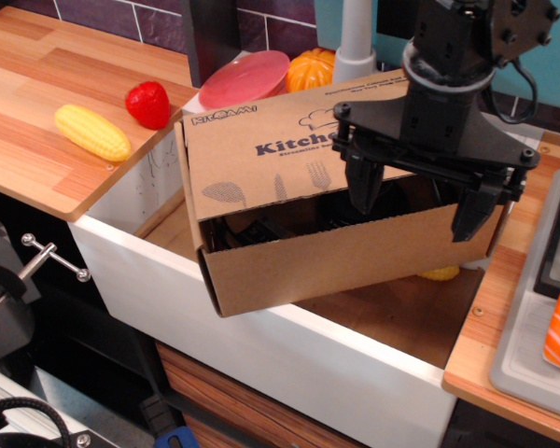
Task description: Open brown1fbox flap
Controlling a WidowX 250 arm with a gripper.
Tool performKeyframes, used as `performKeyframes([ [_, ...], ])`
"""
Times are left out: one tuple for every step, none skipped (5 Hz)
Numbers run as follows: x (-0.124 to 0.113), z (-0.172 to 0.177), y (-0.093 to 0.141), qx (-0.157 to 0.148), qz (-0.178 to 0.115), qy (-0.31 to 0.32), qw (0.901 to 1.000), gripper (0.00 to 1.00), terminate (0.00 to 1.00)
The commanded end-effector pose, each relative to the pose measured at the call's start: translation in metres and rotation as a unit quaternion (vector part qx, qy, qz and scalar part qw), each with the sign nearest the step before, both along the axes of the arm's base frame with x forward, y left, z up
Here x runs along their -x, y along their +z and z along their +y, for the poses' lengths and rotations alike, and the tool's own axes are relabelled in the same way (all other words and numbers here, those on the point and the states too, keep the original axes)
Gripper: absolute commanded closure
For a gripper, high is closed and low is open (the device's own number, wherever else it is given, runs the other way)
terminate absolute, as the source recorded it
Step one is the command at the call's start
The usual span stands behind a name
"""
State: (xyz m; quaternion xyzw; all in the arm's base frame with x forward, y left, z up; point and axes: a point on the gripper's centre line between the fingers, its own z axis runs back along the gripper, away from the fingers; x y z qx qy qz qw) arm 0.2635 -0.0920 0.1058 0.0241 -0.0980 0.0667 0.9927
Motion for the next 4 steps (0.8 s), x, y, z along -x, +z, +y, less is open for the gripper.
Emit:
performKeyframes([
  [0.0,0.0,0.0,0.0,0.0,0.0,1.0,0.0,0.0],
  [-0.004,0.008,0.0,-0.057,-0.04,-0.084,0.994,0.0,0.0],
  [-0.009,0.014,-0.001,-0.07,-0.041,-0.129,0.9883,0.0,0.0],
  [-0.017,0.023,-0.001,-0.1,-0.047,-0.176,0.9781,0.0,0.0],
])
